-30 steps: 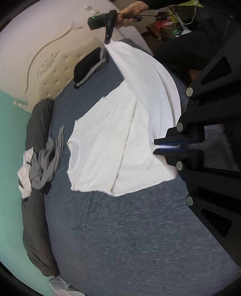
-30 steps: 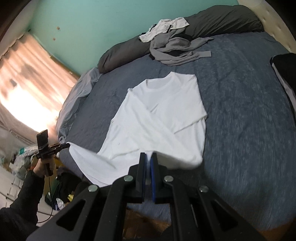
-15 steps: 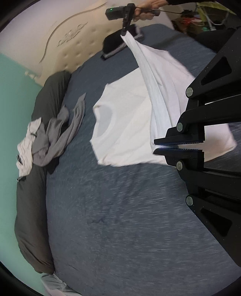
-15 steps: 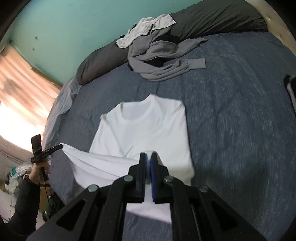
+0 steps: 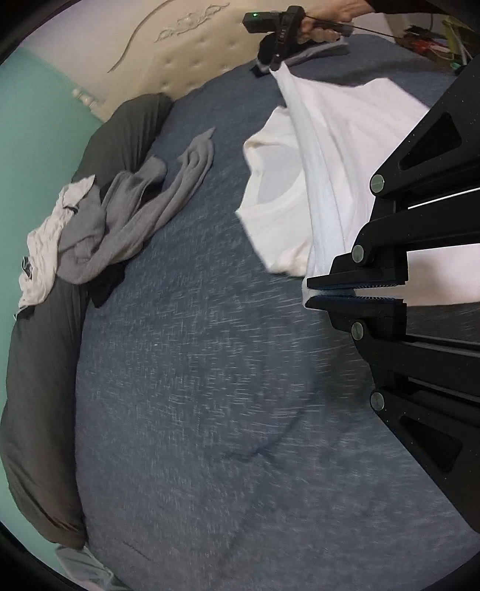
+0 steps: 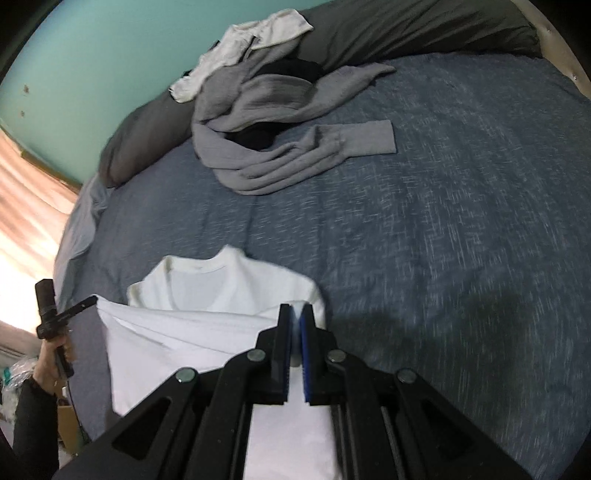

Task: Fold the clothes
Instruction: 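Lay the hem over the collar and open both grippers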

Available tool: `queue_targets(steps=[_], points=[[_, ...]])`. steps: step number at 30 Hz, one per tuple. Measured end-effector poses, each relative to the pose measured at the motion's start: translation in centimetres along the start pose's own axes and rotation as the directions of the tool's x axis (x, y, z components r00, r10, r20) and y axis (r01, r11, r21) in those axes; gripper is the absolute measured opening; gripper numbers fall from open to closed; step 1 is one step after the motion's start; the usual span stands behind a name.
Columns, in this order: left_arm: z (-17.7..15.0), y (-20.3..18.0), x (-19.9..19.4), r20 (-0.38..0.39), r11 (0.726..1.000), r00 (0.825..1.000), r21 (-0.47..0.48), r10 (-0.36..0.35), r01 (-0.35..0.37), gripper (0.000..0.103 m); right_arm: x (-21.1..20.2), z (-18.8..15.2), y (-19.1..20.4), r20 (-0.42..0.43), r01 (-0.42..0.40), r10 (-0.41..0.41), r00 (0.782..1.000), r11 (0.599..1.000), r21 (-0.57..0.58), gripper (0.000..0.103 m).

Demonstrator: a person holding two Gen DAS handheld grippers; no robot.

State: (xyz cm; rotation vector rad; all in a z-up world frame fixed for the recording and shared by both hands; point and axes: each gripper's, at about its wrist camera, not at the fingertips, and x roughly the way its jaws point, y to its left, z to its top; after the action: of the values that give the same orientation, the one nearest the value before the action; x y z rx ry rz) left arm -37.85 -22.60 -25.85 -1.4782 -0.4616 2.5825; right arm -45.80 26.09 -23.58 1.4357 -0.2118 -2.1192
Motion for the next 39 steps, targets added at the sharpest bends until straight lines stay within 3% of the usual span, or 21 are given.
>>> queue_targets(steps=[6, 10, 12, 13, 15, 19, 25, 28, 34, 39], points=[[0.0, 0.9, 4.8, -0.028, 0.997, 0.999, -0.068, 0.039, -0.041, 0.005, 3.5, 0.4, -1.2, 0.045, 0.049, -0.05, 0.998, 0.998, 0.029, 0.005], [-0.8, 1.7, 4.8, 0.018, 0.992, 0.999, -0.125, 0.031, -0.028, 0.021, 4.1, 0.1, -1.5, 0.098, 0.074, -0.08, 0.992, 0.996, 0.059, 0.011], [-1.1, 2.3, 3.4, 0.071, 0.99, 0.997, -0.142, 0.032, -0.022, 0.034, 3.0, 0.1, -1.7, 0.149, 0.073, -0.084, 0.985, 0.995, 0.074, 0.046], [-1.2, 2.4, 2.5, 0.091, 0.989, 0.995, -0.14, 0.049, -0.036, 0.034, 2.4, 0.1, -1.8, 0.175, 0.069, -0.083, 0.981, 0.994, 0.082, 0.051], [-1.7, 2.2, 1.2, 0.106, 0.993, 0.993, -0.113, 0.055, -0.043, 0.034, 1.3, -0.4, -1.6, 0.206, 0.055, -0.066, 0.976, 0.997, 0.061, 0.051], [-3.9, 0.0, 0.3, 0.089, 0.999, 0.995, 0.032, 0.039, -0.042, 0.034, 1.4, -2.7, 0.3, 0.154, 0.072, -0.058, 0.986, 0.994, -0.086, 0.051], [-6.8, -3.7, 3.4, 0.008, 0.974, 0.994, 0.2, 0.109, -0.109, 0.034, 4.1, -5.7, 2.2, 0.062, 0.109, -0.098, 0.993, 0.97, -0.219, 0.051], [-6.9, -4.7, 5.4, -0.025, 0.958, 0.99, 0.257, 0.138, -0.127, 0.034, 6.3, -6.0, 3.1, 0.02, 0.167, -0.168, 0.986, 0.942, -0.292, 0.049], [-5.5, -4.1, 7.5, -0.021, 0.954, 0.988, 0.262, 0.154, -0.143, 0.034, 9.5, -5.7, 2.6, 0.005, 0.254, -0.272, 0.962, 0.892, -0.374, 0.048], [-3.2, -2.9, 7.5, 0.049, 0.961, 0.983, 0.205, 0.177, -0.183, 0.034, 10.7, -3.3, 2.6, 0.082, 0.317, -0.31, 0.947, 0.871, -0.374, 0.045]])
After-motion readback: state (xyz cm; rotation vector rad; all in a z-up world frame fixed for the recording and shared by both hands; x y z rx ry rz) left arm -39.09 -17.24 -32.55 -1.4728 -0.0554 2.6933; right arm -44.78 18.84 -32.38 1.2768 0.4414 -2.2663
